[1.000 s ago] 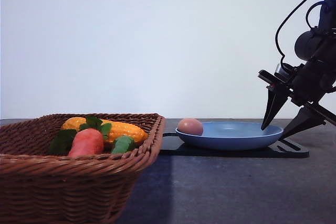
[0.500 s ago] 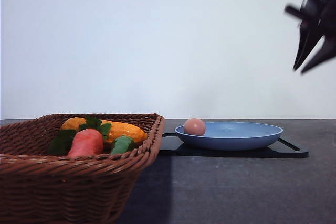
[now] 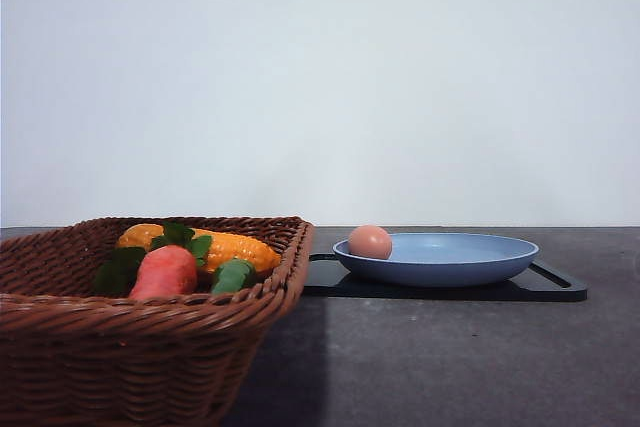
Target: Transfer egg from basket to plate and serve
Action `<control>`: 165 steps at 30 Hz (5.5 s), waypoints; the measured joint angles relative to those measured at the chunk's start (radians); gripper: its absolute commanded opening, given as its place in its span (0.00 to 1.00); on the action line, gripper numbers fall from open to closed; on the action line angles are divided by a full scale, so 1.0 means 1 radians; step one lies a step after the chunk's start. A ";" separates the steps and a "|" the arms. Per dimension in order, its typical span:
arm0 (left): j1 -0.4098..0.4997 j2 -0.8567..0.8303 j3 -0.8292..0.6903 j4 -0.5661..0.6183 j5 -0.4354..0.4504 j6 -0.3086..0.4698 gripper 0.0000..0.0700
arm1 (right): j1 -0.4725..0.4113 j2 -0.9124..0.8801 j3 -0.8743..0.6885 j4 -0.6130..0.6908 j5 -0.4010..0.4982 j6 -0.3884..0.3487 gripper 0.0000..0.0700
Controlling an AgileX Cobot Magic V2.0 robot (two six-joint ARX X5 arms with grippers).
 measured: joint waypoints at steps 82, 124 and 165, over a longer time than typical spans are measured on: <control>0.588 -1.020 -1.072 0.594 0.290 -0.106 0.00 | 0.161 -0.381 -0.920 1.011 0.264 -0.008 0.00; 0.588 -1.020 -1.072 0.594 0.292 -0.105 0.00 | -0.182 -0.932 -1.180 0.957 0.102 -0.194 0.00; 0.588 -1.020 -1.072 0.594 0.293 -0.106 0.00 | -0.218 -1.103 -1.236 0.672 -0.002 -0.021 0.00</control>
